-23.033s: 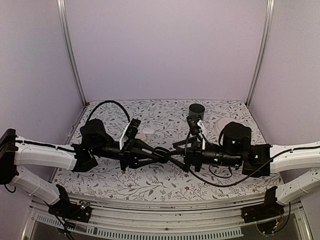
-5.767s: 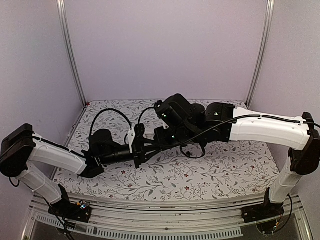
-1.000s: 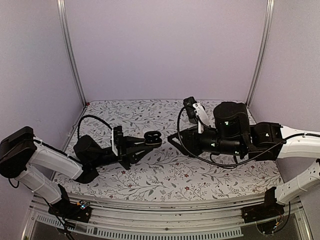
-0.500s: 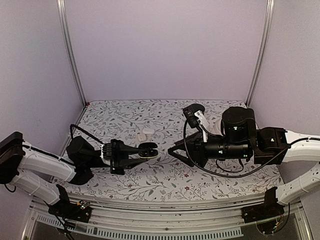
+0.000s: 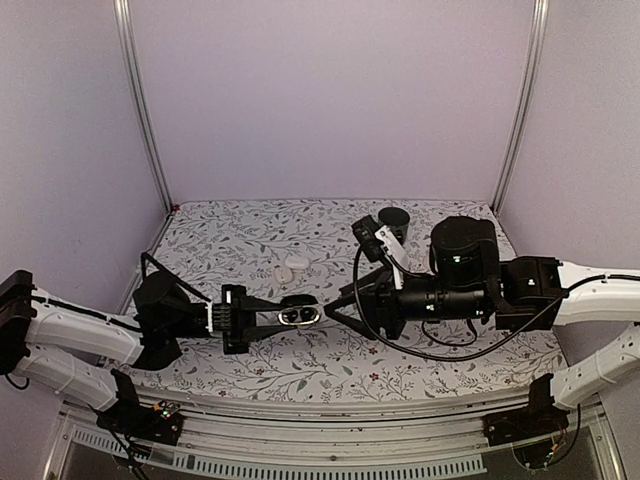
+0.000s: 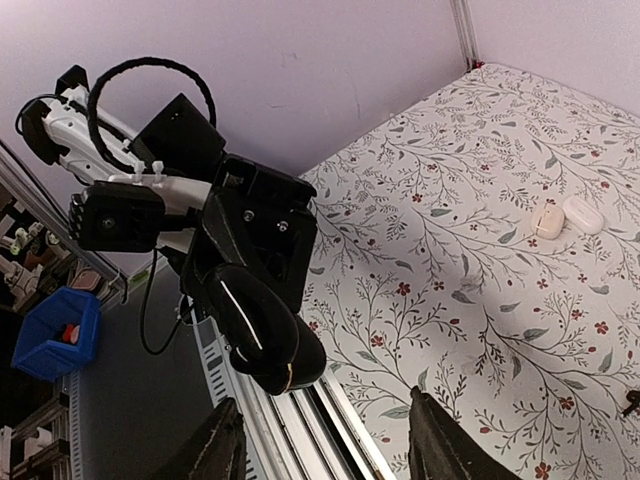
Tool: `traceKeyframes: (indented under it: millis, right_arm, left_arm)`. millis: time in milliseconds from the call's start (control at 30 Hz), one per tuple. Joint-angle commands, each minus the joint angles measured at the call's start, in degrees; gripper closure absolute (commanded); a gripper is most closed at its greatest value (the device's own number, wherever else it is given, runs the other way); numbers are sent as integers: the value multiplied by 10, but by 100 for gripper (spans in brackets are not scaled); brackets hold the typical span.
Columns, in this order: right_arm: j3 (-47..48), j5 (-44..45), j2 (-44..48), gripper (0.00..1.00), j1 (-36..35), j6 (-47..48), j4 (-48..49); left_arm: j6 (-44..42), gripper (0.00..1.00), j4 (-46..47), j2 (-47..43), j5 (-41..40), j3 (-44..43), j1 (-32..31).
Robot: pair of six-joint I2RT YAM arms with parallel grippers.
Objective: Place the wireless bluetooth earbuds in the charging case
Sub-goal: Adjust the left earbud in the right side groove of the charging case.
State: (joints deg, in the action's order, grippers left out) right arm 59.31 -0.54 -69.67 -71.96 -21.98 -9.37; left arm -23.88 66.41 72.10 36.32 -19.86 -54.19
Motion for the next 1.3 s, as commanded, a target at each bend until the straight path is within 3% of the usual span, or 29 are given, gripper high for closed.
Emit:
traceKeyframes:
  millis: [0, 433, 1267]
  right_arm:
    - [16, 2, -21, 42, 1, 26, 15]
    - [-4, -27, -28, 37, 9, 6, 72]
    - [-26, -43, -43, 38, 9, 4, 78]
  left_arm:
    - [-37, 100, -29, -22, -24, 3, -12]
    - [-65, 100, -51, -29, -46, 3, -23]
    - [-68, 100, -64, -33, -56, -9, -34]
